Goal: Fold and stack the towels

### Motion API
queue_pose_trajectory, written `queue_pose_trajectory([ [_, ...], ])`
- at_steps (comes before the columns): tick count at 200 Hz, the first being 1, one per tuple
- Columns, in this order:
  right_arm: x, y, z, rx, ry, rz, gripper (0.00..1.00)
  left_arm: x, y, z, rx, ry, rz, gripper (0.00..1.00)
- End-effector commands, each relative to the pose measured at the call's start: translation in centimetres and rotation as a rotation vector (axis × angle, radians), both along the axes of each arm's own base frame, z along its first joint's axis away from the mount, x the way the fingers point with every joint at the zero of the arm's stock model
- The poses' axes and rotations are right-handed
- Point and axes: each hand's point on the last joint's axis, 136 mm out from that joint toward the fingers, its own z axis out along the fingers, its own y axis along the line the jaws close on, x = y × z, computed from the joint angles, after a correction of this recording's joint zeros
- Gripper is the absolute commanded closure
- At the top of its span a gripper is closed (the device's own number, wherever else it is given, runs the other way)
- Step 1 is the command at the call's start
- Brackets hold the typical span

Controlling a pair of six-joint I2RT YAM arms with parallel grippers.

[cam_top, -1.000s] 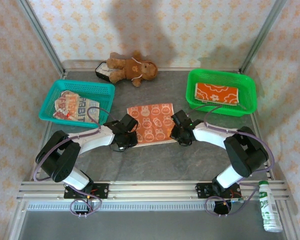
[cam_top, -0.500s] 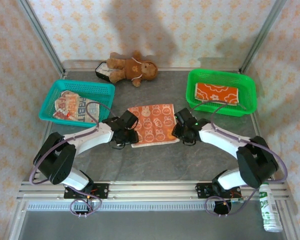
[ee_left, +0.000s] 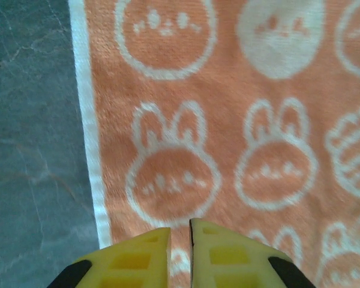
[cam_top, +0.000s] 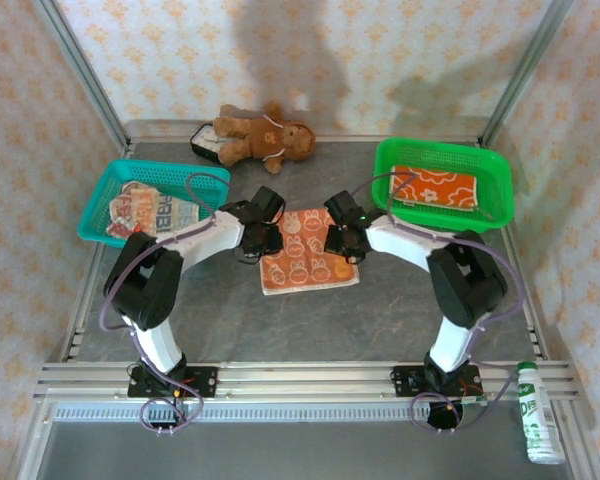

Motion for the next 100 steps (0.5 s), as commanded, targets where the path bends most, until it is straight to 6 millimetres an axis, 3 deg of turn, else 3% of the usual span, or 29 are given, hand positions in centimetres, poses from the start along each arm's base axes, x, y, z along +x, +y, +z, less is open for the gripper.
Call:
queue_pose_trajectory([
  [1,0.2,0.3,-1.4,-0.024,0.019,0.032,0.98,0.3,-0.6,-1.1,0.003,0.018,-0.033,0.86],
  [42,-2.4,-0.9,-3.6,-0.015,0.068,0.001,1.00,-2.8,0.2,-3.7,0.016,0.082,-0.027,0.87],
  [100,-9.7,-1.8,-4.2,-0.040,0.073,-0.031,1.00,-9.3,0.7,-4.9,0.015,0.123,-0.034,0.88],
])
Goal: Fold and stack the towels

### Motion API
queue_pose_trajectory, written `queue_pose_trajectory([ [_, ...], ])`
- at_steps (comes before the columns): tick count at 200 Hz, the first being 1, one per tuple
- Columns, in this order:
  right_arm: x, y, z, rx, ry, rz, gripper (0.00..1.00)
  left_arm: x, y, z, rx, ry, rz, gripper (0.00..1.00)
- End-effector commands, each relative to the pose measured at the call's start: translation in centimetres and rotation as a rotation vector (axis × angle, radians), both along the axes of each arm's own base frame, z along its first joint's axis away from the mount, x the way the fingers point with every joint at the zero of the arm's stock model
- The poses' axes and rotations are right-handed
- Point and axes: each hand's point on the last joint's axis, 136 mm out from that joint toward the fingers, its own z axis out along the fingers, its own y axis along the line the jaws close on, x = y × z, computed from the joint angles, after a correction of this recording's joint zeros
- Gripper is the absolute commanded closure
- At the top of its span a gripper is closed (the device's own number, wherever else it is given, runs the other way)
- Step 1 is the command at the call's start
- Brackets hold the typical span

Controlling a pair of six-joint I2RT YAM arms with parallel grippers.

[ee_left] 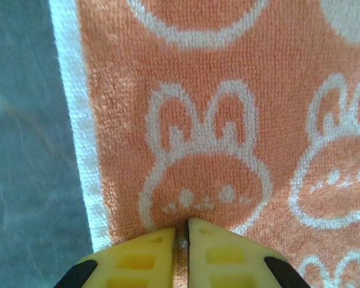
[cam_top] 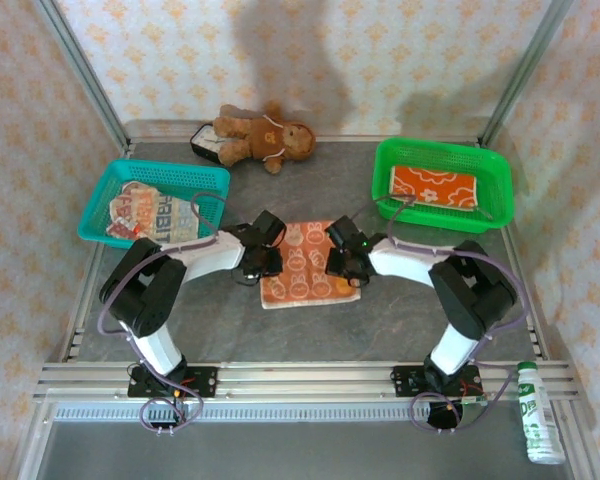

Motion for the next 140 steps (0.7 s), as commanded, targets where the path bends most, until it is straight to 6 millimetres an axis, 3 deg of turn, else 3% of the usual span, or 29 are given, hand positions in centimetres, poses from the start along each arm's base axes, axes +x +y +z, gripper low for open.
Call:
queue_pose_trajectory([
  [1,-4.2,-1.9,-1.7,-0.074,0.065,-0.048,1.00,-4.1,1.4,-1.7,0.034,0.088,0.021,0.88],
  [24,-5.7,-2.0,-0.5,-0.051,0.047,-0.069,1.00,-5.3,1.4,-0.7,0.005,0.073,0.025,0.87],
  [47,-4.9,-2.0,1.8,-0.046,-0.011,-0.076,0.98,-4.6,0.9,1.6,-0.021,0.027,-0.005,0.86],
  [81,-1.1,-1.8,5.0,-0.094,-0.086,-0.054,0.98,-0.7,1.2,4.8,0.011,-0.051,-0.011,0.87],
  [112,2.8,-2.2,5.5,-0.129,-0.110,-0.069,1.00,3.7,2.8,5.4,0.035,-0.081,0.033,0.93],
  [140,5.4,-2.2,4.4,-0.162,-0.087,-0.057,1.00,6.6,3.6,4.8,0.068,-0.075,0.044,0.97],
])
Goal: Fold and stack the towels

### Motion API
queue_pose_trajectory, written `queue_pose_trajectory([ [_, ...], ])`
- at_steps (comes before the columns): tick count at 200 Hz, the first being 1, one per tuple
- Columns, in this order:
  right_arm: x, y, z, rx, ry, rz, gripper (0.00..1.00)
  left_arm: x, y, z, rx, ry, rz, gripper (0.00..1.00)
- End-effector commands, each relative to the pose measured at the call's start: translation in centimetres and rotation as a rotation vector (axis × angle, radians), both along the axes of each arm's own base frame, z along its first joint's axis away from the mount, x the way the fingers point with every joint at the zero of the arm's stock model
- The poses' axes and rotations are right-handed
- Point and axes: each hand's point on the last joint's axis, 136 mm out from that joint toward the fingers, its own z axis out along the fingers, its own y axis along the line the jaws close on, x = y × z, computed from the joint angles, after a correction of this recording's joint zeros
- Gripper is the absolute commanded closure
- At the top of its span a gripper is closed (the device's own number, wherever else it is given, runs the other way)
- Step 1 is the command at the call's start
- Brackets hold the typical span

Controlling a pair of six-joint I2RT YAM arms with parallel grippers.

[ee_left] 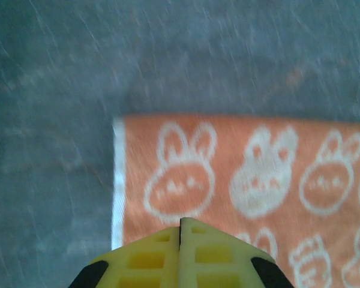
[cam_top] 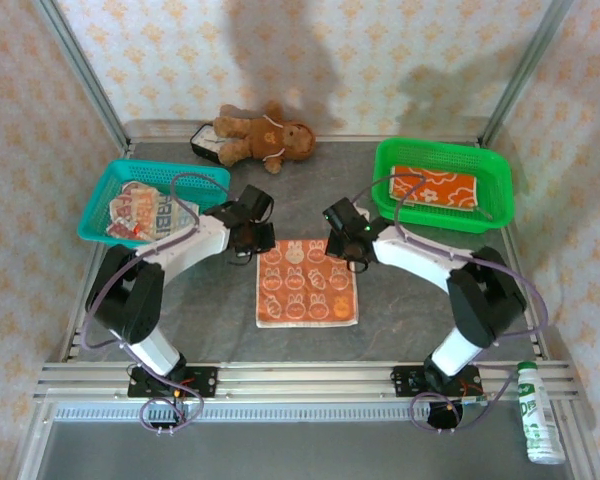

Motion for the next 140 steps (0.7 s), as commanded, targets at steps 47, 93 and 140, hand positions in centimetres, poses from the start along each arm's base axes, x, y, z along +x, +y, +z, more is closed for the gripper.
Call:
queue_pose_trajectory([
  [47,3.8,-2.4,-4.1,-0.156,0.077,0.014,1.00,2.7,2.1,-3.9,0.175,0.077,-0.039,0.98],
  [93,4.1,-3.2,-6.5,-0.187,0.122,0.019,1.00,1.7,4.0,-7.0,0.280,0.131,-0.041,0.98],
  [140,4.1,-2.8,-5.6,-0.154,0.107,0.031,0.99,1.8,4.4,-6.5,0.267,0.123,-0.027,0.98],
])
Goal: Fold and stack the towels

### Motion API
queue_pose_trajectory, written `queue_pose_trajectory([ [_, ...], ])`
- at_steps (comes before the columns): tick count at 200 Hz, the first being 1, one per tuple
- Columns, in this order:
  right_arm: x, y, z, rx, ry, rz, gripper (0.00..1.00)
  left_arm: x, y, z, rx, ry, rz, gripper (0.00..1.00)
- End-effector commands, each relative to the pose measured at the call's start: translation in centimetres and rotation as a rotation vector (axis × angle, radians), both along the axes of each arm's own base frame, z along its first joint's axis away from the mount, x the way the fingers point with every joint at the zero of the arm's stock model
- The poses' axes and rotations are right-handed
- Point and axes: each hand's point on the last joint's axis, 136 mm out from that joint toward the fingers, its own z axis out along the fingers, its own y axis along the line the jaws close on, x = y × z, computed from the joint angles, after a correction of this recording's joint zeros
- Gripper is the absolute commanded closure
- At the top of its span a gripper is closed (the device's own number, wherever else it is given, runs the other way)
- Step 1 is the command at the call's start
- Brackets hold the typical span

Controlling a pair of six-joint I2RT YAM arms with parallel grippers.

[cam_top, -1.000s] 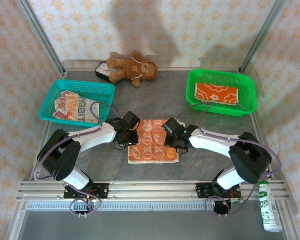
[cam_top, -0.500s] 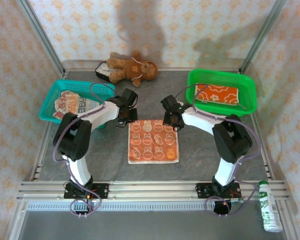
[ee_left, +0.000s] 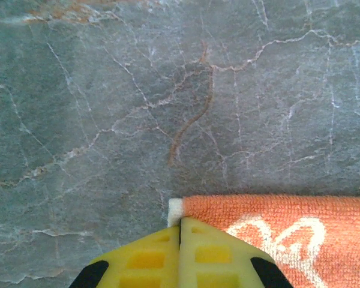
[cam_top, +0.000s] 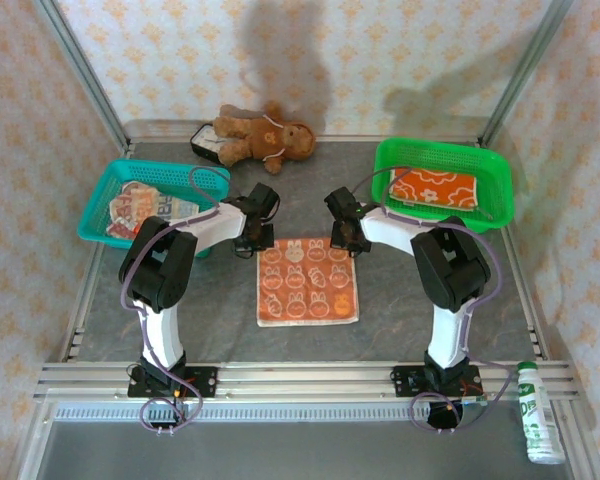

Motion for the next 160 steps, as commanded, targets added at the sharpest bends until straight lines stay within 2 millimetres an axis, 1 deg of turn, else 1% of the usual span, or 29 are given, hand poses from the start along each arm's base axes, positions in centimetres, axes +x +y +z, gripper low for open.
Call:
queue_pose_trajectory([
  [1,-0.4,-0.4,0.1,-0.013,0.012,0.011,0.99,-0.8,1.8,-0.8,0.063,0.033,0.007,0.98],
  [7,-0.3,-0.2,0.8,0.001,0.001,0.013,0.96,-0.7,1.7,-0.6,0.059,0.033,0.007,0.98],
  [8,-0.3,-0.2,0.9,0.003,-0.002,0.013,0.95,-0.6,1.7,-0.1,0.052,0.019,0.008,0.98],
  [11,-0.2,-0.2,1.3,0.009,-0.011,0.010,0.93,-0.4,1.6,0.6,0.043,0.002,0.009,0.98],
  [25,0.1,-0.1,2.8,0.025,-0.043,0.003,0.86,0.0,1.3,1.9,0.020,-0.022,0.011,0.97],
  [36,0.2,-0.3,3.9,0.033,-0.070,-0.007,0.83,0.4,1.2,2.7,0.003,-0.039,0.016,0.95],
  [49,0.3,-0.4,4.4,0.040,-0.086,-0.017,0.81,0.7,1.0,3.5,-0.012,-0.057,0.017,0.90],
  [60,0.2,-0.6,4.2,0.050,-0.078,-0.025,0.80,1.0,1.0,3.8,-0.017,-0.067,0.018,0.86],
  [75,0.3,-1.0,3.3,0.054,-0.054,-0.038,0.77,1.3,1.0,3.7,-0.026,-0.066,0.015,0.76],
  [80,0.3,-1.1,3.1,0.054,-0.046,-0.042,0.77,1.4,1.0,3.5,-0.027,-0.063,0.015,0.74],
  [98,0.5,-1.6,2.3,0.060,-0.033,-0.056,0.77,1.7,0.7,3.0,-0.042,-0.044,0.010,0.72],
  [119,0.7,-1.5,1.7,0.071,-0.017,-0.049,0.76,1.8,0.2,2.2,-0.060,-0.025,0.001,0.71],
  [138,0.8,-1.2,1.1,0.074,-0.006,-0.036,0.75,2.0,-0.1,2.3,-0.074,-0.028,0.000,0.71],
  [141,0.8,-1.1,0.9,0.074,-0.002,-0.035,0.75,1.8,0.0,1.2,-0.066,-0.005,0.000,0.71],
  [160,0.9,-0.9,0.4,0.080,0.007,-0.028,0.74,1.8,-0.2,0.6,-0.072,0.009,-0.003,0.71],
])
